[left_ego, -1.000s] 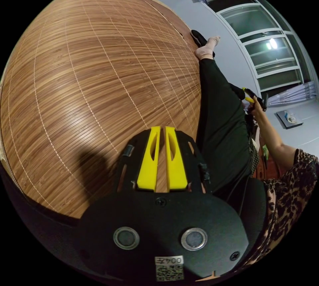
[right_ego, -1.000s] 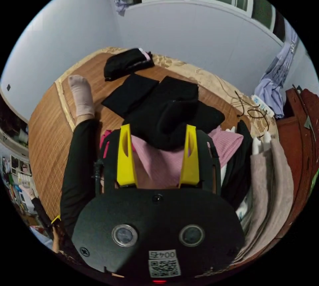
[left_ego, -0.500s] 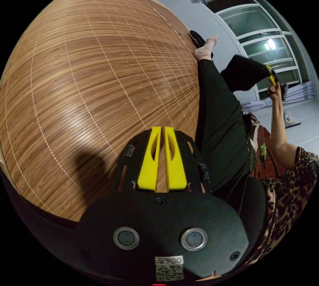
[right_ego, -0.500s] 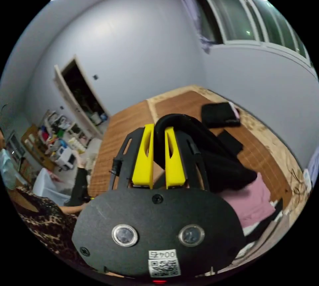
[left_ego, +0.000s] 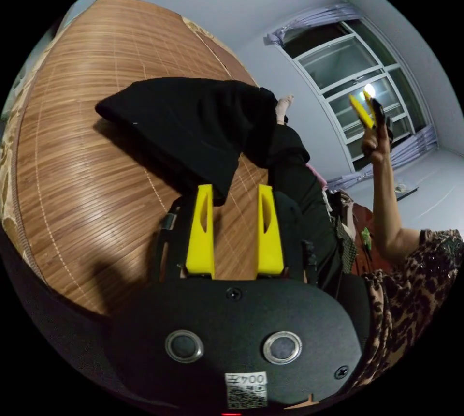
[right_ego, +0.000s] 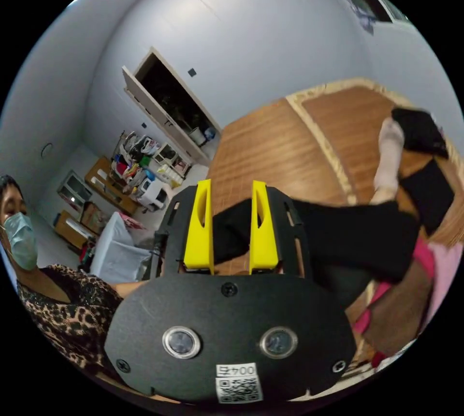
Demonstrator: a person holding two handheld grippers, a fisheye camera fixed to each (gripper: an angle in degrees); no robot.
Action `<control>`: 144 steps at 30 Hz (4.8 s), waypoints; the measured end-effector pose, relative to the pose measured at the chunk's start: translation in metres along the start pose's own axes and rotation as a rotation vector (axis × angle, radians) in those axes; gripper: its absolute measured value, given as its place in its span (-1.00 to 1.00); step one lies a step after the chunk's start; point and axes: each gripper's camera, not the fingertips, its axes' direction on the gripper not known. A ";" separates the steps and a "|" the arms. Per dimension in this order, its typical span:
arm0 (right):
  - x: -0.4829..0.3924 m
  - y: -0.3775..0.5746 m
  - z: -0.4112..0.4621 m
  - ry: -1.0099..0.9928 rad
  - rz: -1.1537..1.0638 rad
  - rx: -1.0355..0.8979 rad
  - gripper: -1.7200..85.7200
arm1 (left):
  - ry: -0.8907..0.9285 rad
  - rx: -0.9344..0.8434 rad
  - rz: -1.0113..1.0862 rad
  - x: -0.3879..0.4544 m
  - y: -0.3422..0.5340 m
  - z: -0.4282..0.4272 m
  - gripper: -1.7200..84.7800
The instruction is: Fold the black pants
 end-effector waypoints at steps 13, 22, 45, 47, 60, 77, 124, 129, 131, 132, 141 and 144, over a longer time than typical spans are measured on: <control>0.037 0.117 0.170 -0.086 0.132 -0.040 -0.74 | -0.206 0.125 -0.127 0.000 -0.010 -0.046 -0.57; 0.032 0.107 0.243 -0.102 0.058 -0.099 -0.81 | -0.296 0.218 -0.307 -0.015 -0.060 -0.071 -0.82; 0.039 0.093 0.367 -0.172 0.088 -0.111 -0.70 | -0.172 -0.237 0.609 0.213 -0.026 -0.038 -0.77; 0.041 0.090 0.381 -0.151 0.112 -0.157 -0.70 | -0.095 -0.162 0.520 0.205 -0.035 -0.049 -0.74; 0.054 0.078 0.484 -0.058 0.254 -0.417 -0.69 | -0.566 -0.332 0.611 0.216 -0.084 0.032 -0.54; 0.043 0.095 0.502 -0.209 0.136 -0.420 -0.92 | 0.180 0.077 0.098 0.050 -0.177 -0.129 -0.89; -0.044 0.202 0.495 -0.371 0.082 -0.280 -0.77 | -0.485 0.132 -0.134 -0.180 -0.407 -0.170 -0.67; -0.052 0.210 0.514 -0.321 0.040 -0.292 -0.76 | -0.722 0.137 -0.031 -0.171 -0.400 -0.130 -0.68; -0.054 0.211 0.518 -0.313 0.026 -0.292 -0.76 | -0.800 0.125 0.007 -0.165 -0.398 -0.118 -0.68; -0.055 0.211 0.521 -0.309 0.024 -0.292 -0.75 | -0.846 0.100 0.029 -0.162 -0.400 -0.111 -0.68; -0.057 0.214 0.543 -0.276 0.030 -0.305 -0.72 | -0.902 0.050 0.071 -0.173 -0.425 -0.092 -0.67; -0.057 0.214 0.550 -0.277 0.035 -0.315 -0.73 | -0.913 0.036 0.088 -0.182 -0.442 -0.090 -0.66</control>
